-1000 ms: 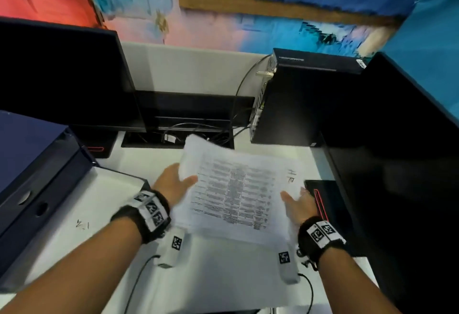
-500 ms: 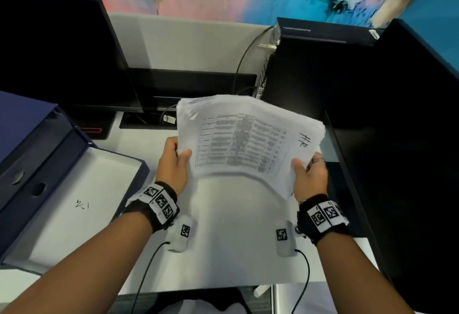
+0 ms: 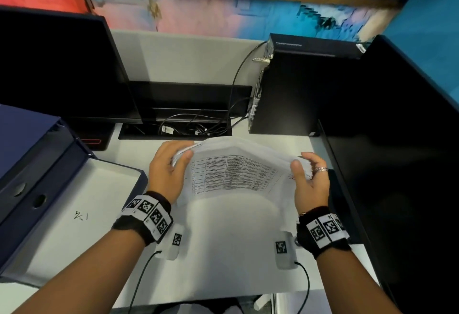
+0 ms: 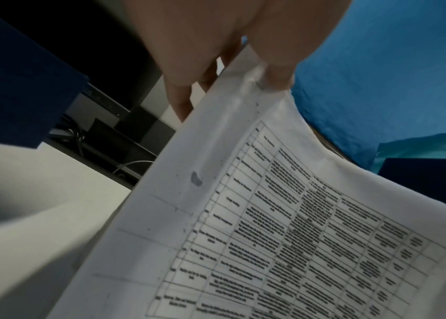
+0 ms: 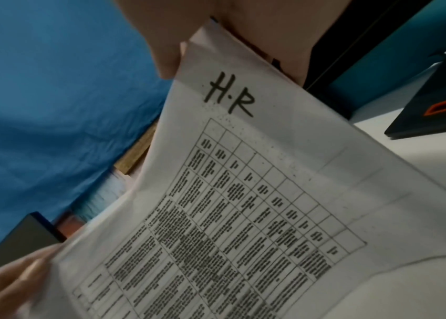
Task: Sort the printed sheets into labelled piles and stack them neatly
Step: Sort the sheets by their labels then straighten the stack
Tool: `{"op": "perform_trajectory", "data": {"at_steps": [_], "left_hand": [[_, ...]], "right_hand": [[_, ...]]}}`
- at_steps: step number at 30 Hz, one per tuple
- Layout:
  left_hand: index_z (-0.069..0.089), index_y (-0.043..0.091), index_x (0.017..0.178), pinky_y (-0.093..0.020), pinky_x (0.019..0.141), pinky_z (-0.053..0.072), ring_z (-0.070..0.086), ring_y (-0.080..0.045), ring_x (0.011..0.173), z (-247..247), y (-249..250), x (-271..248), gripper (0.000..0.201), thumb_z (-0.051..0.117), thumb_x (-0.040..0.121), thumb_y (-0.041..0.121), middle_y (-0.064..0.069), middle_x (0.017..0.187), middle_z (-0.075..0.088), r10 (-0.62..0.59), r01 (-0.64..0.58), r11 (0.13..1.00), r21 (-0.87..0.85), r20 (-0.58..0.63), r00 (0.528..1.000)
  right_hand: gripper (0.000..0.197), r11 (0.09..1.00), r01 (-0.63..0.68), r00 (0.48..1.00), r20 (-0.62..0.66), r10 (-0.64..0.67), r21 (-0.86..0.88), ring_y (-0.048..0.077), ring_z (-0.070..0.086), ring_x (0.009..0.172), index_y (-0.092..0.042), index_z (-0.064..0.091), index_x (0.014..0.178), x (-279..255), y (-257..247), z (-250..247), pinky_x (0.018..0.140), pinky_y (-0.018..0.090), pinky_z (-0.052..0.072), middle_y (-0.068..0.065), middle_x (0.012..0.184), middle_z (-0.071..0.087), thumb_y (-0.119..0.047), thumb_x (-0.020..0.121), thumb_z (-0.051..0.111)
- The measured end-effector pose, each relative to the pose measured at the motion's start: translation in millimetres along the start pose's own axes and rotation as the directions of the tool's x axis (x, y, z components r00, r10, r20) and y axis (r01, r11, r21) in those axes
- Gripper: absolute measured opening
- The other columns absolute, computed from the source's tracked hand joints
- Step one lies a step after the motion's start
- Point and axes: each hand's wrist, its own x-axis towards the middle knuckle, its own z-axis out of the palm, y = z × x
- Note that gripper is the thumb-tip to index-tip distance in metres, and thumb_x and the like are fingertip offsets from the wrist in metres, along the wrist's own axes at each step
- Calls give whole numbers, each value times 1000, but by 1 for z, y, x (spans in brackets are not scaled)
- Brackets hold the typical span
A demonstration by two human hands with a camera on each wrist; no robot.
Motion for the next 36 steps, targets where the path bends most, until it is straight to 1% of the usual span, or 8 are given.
{"op": "perform_trajectory", "data": {"at_steps": [5, 10, 13, 17, 22, 31, 34, 36], "left_hand": [[69, 20, 116, -22, 95, 49, 55, 7, 104, -5, -9, 6, 23, 61, 96, 14, 14, 107, 63, 90, -90, 994, 61, 4, 996], [58, 27, 137, -37, 92, 50, 56, -23, 108, -7, -14, 7, 44, 41, 100, 41, -1, 123, 61, 194, -296, 850, 436, 264, 945], [63, 24, 133, -35, 88, 49, 57, -21, 103, -13, -11, 12, 43, 40, 100, 40, 1, 118, 63, 222, -314, 832, 457, 244, 944], [71, 22, 105, -30, 76, 51, 59, -1, 80, -15, 1, 20, 16, 57, 99, 25, 19, 90, 64, 79, -101, 963, 248, 98, 992], [67, 18, 89, -18, 72, 49, 62, -9, 82, -12, 5, 24, 13, 57, 97, 16, 6, 88, 69, -137, 134, 987, 85, 35, 990], [67, 18, 74, -45, 90, 56, 68, -18, 92, -11, 8, 28, 29, 59, 83, -9, 0, 89, 74, -319, 313, 937, -154, -14, 948], [70, 28, 92, -44, 91, 55, 66, -19, 99, -15, 12, 28, 23, 62, 89, 7, 4, 102, 73, -211, 211, 978, 9, 44, 977], [57, 34, 131, -41, 94, 50, 58, -19, 114, -16, 16, 26, 37, 58, 94, 40, 9, 126, 64, -56, -82, 884, 461, 278, 959]], "right_hand": [[10, 972, 117, 993, 15, -116, -205, 14, 63, 97, -26, 66, 98, 5, 6, -1, 88, 38, 55, -11, 102, 64, -18, 94, 60], [61, 801, 250, 957, 264, -120, -543, 10, 47, 121, -34, 45, 141, 6, 7, -1, 104, 30, 43, -14, 131, 45, -47, 84, 63], [64, 636, 344, 933, 325, -152, -691, 16, 49, 116, -33, 41, 144, 10, 10, -6, 100, 40, 47, -8, 129, 48, -52, 85, 58], [43, 632, 340, 937, 309, -164, -697, 16, 52, 114, -26, 56, 133, 13, 7, -7, 98, 45, 49, -8, 122, 54, -33, 90, 62], [38, 651, 296, 948, 298, -111, -699, 16, 56, 112, -30, 54, 130, 16, 4, -6, 98, 42, 51, -11, 124, 52, -30, 92, 61], [25, 610, 259, 958, 277, -67, -749, 16, 56, 104, -14, 63, 112, 19, -2, -3, 90, 39, 54, -8, 113, 55, -31, 95, 57], [24, 596, 249, 960, 275, -49, -764, 16, 58, 98, -14, 62, 111, 19, -6, -4, 87, 37, 54, -7, 110, 58, -32, 96, 55], [22, 592, 247, 959, 279, -38, -767, 16, 59, 94, -18, 61, 111, 19, -7, -4, 85, 36, 54, -6, 106, 60, -33, 97, 54]]}}
